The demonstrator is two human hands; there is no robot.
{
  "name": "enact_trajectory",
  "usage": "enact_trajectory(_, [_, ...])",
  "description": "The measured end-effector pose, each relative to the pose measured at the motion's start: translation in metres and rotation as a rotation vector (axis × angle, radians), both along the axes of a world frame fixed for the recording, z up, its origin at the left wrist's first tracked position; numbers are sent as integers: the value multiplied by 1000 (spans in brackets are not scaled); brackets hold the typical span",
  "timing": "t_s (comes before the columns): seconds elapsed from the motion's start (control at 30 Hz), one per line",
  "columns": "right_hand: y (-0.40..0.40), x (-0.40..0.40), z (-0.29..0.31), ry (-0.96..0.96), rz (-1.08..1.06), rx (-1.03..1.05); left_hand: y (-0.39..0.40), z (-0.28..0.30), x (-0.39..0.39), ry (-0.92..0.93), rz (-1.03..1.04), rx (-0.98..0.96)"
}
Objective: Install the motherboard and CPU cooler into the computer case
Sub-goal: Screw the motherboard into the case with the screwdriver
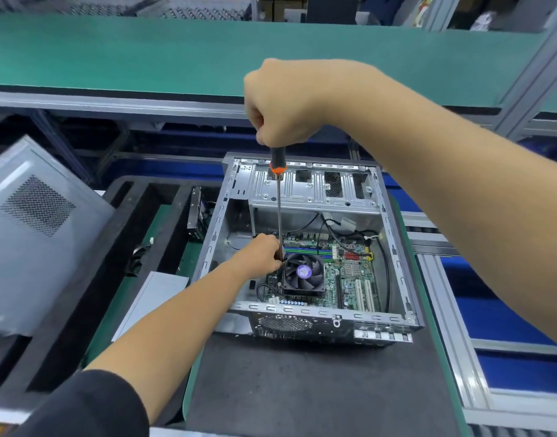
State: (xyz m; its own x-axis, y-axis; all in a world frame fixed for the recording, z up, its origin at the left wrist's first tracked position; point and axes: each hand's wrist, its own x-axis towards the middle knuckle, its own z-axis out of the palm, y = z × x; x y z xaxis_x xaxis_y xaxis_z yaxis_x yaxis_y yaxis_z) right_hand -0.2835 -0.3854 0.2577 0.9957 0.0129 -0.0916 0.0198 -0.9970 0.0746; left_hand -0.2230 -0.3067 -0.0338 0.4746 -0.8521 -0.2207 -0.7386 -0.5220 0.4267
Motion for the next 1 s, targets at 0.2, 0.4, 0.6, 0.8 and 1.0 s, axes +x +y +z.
enact_trajectory(0.2, [5, 11, -3, 49, -23, 0, 1, 0, 1, 12, 8, 6])
enact_trajectory(0.4, [-6, 9, 8, 132, 12, -1, -1, 0, 2, 14, 10, 36])
enact_trajectory(0.6, [-12, 13, -2, 18, -82, 51, -1, -2, 3, 57, 29, 38])
enact_trajectory(0.8, [-23, 10, 0, 78, -140, 37, 0, -3, 2, 118, 60, 6])
enact_trajectory(1.0, [-24, 5, 8, 127, -28, 107, 1, -4, 3, 125, 88, 25])
